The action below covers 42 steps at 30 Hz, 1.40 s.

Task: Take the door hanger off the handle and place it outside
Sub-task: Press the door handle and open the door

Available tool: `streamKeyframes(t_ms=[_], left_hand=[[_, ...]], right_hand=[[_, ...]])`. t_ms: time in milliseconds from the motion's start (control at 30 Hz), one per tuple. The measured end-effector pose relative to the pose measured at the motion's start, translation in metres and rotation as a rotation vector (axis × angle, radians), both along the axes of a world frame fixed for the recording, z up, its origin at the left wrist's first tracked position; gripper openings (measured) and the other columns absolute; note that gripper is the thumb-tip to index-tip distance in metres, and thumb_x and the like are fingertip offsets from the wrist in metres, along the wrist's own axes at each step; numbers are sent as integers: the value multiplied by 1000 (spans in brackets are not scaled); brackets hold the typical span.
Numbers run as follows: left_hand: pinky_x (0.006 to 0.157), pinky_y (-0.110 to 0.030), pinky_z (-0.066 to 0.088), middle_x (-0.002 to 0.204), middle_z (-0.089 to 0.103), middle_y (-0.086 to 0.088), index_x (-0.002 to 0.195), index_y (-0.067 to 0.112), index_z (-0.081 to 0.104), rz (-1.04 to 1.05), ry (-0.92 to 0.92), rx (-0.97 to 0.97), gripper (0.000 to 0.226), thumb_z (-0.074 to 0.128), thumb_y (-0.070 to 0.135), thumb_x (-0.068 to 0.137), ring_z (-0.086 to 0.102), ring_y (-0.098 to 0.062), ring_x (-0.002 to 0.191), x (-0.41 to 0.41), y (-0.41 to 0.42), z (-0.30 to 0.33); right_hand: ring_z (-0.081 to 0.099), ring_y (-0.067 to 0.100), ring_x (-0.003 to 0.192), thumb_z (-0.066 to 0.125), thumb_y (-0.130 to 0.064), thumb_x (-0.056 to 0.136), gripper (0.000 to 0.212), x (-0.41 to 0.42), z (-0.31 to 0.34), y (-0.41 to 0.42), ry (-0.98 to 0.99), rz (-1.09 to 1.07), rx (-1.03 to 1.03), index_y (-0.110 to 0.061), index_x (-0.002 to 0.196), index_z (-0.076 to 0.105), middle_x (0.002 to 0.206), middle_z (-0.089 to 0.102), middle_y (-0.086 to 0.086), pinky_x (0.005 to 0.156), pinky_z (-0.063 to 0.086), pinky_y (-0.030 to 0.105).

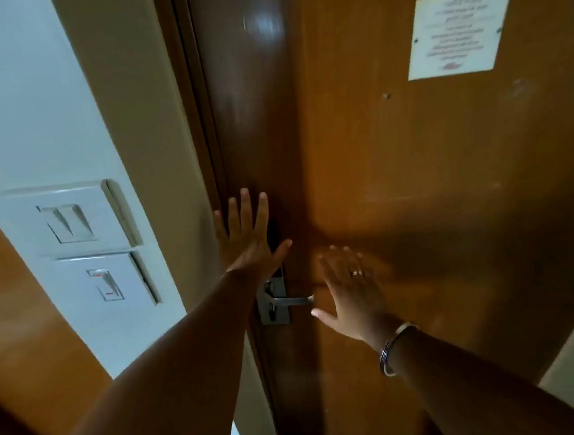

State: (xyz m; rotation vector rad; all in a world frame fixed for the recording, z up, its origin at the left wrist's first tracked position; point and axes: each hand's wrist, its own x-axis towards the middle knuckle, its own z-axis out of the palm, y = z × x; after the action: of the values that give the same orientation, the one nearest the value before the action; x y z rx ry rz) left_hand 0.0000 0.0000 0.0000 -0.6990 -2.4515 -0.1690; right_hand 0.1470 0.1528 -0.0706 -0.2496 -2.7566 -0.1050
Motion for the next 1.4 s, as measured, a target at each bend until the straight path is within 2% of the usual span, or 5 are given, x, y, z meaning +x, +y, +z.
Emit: streamKeyframes(t_ms=[267,400,800,1067,1400], left_hand=[[115,-58,-4,162,-11,-14,152,27,-13,-118,-45,-26,98,35,76,82,-7,-38,148,-16,-5,-26],[114,-61,9,163,0,-17,154,21,-4,-169,-66,-18,99,35,75,82,2,-40,148,-25,-1,-25],[117,-54,9,160,6,-25,152,4,6,-280,11,40,113,45,76,75,1,-44,146,-45,6,-39],[115,-54,9,160,5,-25,153,6,9,-296,37,50,107,44,73,78,-1,-46,146,-50,9,-45],[116,-54,10,160,5,-26,153,7,7,-250,-12,18,109,44,74,77,-1,-45,146,-45,5,-43]], right_hand=[[-2,37,150,43,-70,84,102,-26,-48,-45,-171,9,-62,-16,154,-10,163,-9,16,120,-1,50],[-7,35,150,46,-69,84,103,-50,-44,-55,-210,5,-122,-14,154,-5,164,-7,16,121,2,50],[-8,32,150,41,-83,70,121,-68,-68,-73,-245,-5,-151,-8,154,-3,164,-2,17,121,-4,45],[-5,28,151,43,-91,61,132,-70,-90,-72,-242,-15,-280,-14,154,-11,164,-6,12,121,0,41],[0,32,150,55,-82,67,128,-62,-78,-80,-380,-15,-388,-12,153,-10,164,-5,14,121,13,45]])
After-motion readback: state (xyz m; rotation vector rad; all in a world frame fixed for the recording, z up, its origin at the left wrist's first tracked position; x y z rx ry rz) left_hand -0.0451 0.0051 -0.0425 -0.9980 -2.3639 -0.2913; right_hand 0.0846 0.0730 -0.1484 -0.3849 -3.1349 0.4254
